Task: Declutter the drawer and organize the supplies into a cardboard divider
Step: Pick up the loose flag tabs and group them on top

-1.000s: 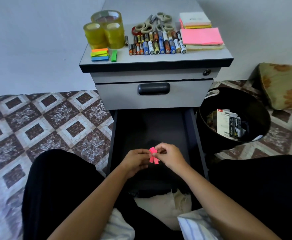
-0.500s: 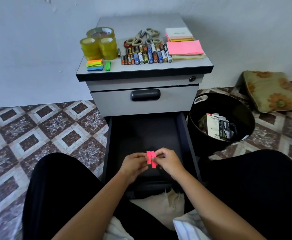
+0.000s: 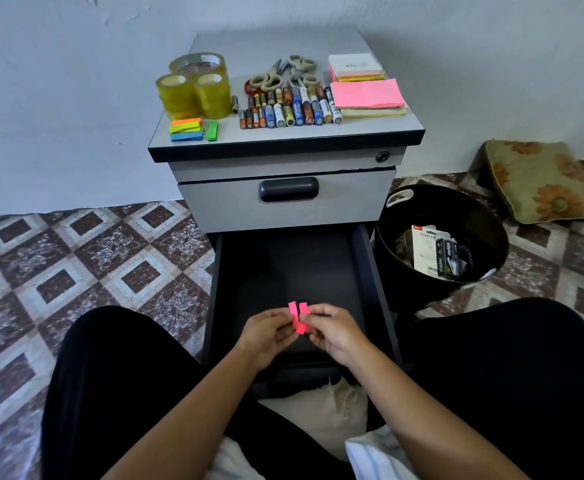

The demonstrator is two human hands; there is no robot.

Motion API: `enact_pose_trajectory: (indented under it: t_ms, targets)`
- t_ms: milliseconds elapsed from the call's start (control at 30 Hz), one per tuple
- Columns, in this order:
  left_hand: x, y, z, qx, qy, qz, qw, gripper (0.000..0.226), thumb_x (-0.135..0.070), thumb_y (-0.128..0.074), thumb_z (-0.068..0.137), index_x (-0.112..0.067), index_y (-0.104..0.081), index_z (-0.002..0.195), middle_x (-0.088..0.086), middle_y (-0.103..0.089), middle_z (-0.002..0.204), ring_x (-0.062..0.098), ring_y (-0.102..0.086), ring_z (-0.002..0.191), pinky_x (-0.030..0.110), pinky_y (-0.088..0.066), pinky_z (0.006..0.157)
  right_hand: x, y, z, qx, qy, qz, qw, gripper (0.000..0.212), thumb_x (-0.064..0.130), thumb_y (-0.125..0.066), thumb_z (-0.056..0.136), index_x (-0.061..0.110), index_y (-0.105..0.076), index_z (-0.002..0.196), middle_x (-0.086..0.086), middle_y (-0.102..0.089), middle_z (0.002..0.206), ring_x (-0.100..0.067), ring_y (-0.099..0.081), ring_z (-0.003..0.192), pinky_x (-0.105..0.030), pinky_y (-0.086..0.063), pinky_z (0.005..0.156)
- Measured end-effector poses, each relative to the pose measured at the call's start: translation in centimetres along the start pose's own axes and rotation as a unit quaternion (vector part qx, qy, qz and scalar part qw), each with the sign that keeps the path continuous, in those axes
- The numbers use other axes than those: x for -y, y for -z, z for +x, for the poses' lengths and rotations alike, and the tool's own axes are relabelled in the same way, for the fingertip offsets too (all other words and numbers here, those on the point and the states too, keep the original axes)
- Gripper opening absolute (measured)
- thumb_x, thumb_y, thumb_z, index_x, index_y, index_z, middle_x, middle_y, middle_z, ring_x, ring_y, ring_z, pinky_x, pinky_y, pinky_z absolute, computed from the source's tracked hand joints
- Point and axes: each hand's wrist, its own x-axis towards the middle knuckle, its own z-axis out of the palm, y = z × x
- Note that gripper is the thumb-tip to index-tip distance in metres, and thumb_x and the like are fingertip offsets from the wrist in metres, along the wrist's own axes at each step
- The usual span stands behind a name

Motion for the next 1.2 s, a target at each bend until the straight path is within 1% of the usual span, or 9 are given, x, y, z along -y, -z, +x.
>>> enact_pose_trajectory:
  t_ms: [133, 333, 400, 500, 700, 800, 900, 967, 1200]
  targets:
    - [0.1, 0.1, 0.2, -0.028, -0.017, 0.046, 0.998, 0.016, 0.000, -0.050, 0.093, -0.007, -0.061, 0.082, 0.006, -0.067, 0.067, 0.014, -0.064, 0.060, 0.027, -0.054, 0.063, 0.1, 0.4, 0.3, -0.050, 0.048, -0.053, 0.996, 0.012, 0.008, -0.066, 0.084, 0.019, -0.063, 0.082, -0.001, -0.065, 0.078, -0.009, -0.060, 0.068, -0.018, -0.042, 0.051]
    - [0.3, -0.4, -0.1, -0.006, -0.020, 0.074, 0.997, 0.014, -0.001, -0.050, 0.094, -0.004, -0.064, 0.090, 0.010, -0.070, 0.080, 0.018, -0.067, 0.076, 0.028, -0.054, 0.069, 0.0, 0.0, 0.1, -0.064, 0.149, -0.189, 0.968, 0.009, 0.013, -0.069, 0.083, 0.021, -0.066, 0.085, 0.002, -0.067, 0.082, -0.010, -0.063, 0.075, -0.021, -0.050, 0.065]
    - [0.3, -0.4, -0.2, 0.004, -0.011, 0.052, 0.999, 0.017, -0.001, -0.049, 0.094, -0.003, -0.064, 0.088, 0.009, -0.071, 0.075, 0.017, -0.068, 0.074, 0.027, -0.055, 0.067, -0.3, -0.1, 0.3, -0.090, 0.182, -0.245, 0.948, 0.006, 0.017, -0.070, 0.082, 0.019, -0.070, 0.087, 0.007, -0.067, 0.081, -0.008, -0.063, 0.079, -0.016, -0.047, 0.070]
    - [0.1, -0.4, -0.3, 0.017, 0.005, 0.016, 1.000, 0.019, 0.000, -0.047, 0.094, -0.003, -0.064, 0.086, 0.006, -0.072, 0.068, 0.015, -0.069, 0.067, 0.027, -0.056, 0.066, -0.5, -0.2, 0.3, -0.106, 0.206, -0.282, 0.931, 0.009, 0.019, -0.069, 0.083, 0.018, -0.073, 0.091, 0.008, -0.066, 0.081, -0.008, -0.062, 0.082, -0.010, -0.042, 0.067]
    - [0.1, -0.3, -0.1, 0.020, 0.018, -0.017, 0.999, 0.016, -0.001, -0.048, 0.094, -0.004, -0.063, 0.089, 0.007, -0.071, 0.072, 0.013, -0.070, 0.065, 0.024, -0.057, 0.058, -0.4, -0.5, -0.1, -0.121, 0.220, -0.338, 0.907, 0.027, 0.020, -0.061, 0.090, 0.015, -0.067, 0.116, -0.003, -0.066, 0.105, -0.010, -0.059, 0.099, 0.000, -0.035, 0.068]
    - [0.3, -0.3, 0.1, 0.014, 0.016, -0.024, 0.999, 0.017, -0.003, -0.048, 0.095, -0.007, -0.062, 0.086, 0.004, -0.071, 0.068, 0.011, -0.069, 0.061, 0.023, -0.055, 0.059, -0.3, -0.6, -0.5, -0.129, 0.241, -0.345, 0.898, 0.028, 0.016, -0.060, 0.091, 0.012, -0.063, 0.119, -0.002, -0.066, 0.099, -0.008, -0.059, 0.091, 0.002, -0.036, 0.067]
    - [0.4, -0.4, 0.1, 0.011, 0.012, -0.028, 0.999, 0.017, -0.003, -0.049, 0.094, -0.008, -0.062, 0.083, 0.003, -0.071, 0.065, 0.010, -0.068, 0.060, 0.024, -0.054, 0.062, -0.2, -0.6, -0.7, -0.137, 0.257, -0.349, 0.891, 0.011, 0.015, -0.062, 0.089, 0.010, -0.068, 0.098, 0.003, -0.064, 0.087, -0.005, -0.056, 0.078, -0.001, -0.040, 0.063]
    - [0.4, -0.4, 0.1, 0.012, 0.011, -0.035, 0.999, 0.017, -0.004, -0.050, 0.094, -0.009, -0.062, 0.083, 0.003, -0.071, 0.067, 0.010, -0.068, 0.061, 0.025, -0.053, 0.064, -0.3, -0.6, -0.6, -0.135, 0.257, -0.355, 0.889, 0.009, 0.015, -0.063, 0.088, 0.011, -0.070, 0.093, 0.003, -0.062, 0.087, -0.003, -0.054, 0.076, -0.001, -0.039, 0.062]
    - [0.2, -0.3, 0.2, 0.036, 0.009, -0.057, 0.998, 0.016, -0.006, -0.051, 0.093, -0.010, -0.062, 0.083, 0.004, -0.070, 0.068, 0.011, -0.067, 0.060, 0.022, -0.055, 0.055, 0.3, -0.5, -1.0, -0.105, 0.266, -0.317, 0.904, 0.005, 0.013, -0.065, 0.086, 0.013, -0.068, 0.090, 0.008, -0.061, 0.077, 0.001, -0.056, 0.071, -0.003, -0.042, 0.064]
